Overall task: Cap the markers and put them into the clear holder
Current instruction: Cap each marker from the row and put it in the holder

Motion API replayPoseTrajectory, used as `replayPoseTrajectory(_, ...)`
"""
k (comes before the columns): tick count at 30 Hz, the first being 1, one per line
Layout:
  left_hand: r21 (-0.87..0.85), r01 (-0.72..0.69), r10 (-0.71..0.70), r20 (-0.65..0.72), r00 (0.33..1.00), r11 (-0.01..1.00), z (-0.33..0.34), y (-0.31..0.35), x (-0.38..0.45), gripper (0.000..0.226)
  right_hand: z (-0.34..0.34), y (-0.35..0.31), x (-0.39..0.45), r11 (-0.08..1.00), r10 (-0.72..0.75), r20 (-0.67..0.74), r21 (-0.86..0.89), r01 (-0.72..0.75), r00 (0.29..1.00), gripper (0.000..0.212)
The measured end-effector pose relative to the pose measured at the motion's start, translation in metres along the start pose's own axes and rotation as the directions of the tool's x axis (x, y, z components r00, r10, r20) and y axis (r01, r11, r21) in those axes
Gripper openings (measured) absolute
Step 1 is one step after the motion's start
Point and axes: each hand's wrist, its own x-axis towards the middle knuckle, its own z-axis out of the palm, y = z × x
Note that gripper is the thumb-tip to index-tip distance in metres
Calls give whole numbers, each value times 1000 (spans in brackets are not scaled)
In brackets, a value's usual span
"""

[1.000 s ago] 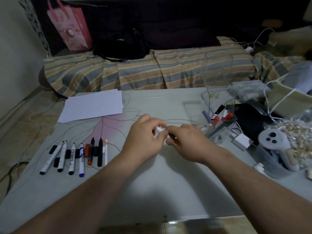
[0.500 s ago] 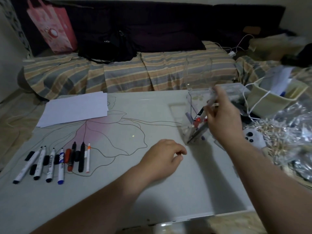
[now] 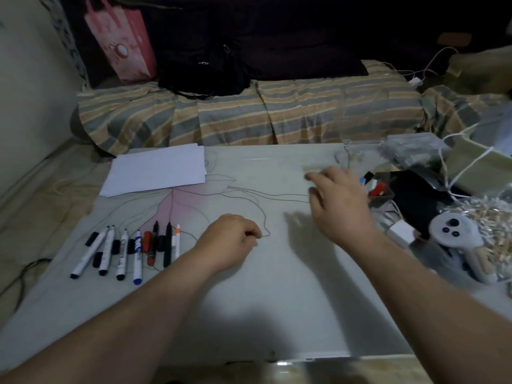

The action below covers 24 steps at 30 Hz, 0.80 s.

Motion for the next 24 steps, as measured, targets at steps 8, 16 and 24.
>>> replayPoseTrajectory(8,25,403,-387,-226,894,915,-53,-108,-35,27,87,-139,-31,933,-345,560,290,211,753,38)
replayPoseTrajectory(16,129,449,-417,-215,883,884,-53,-129,-44,34,123,-182,-38,896,-442,591,261,358,675,36)
replayPoseTrajectory(24,288,468,-437,-171,883,835,-49,-128,-41,20,120,-170,-30,976,-219,548,140,170,807,27)
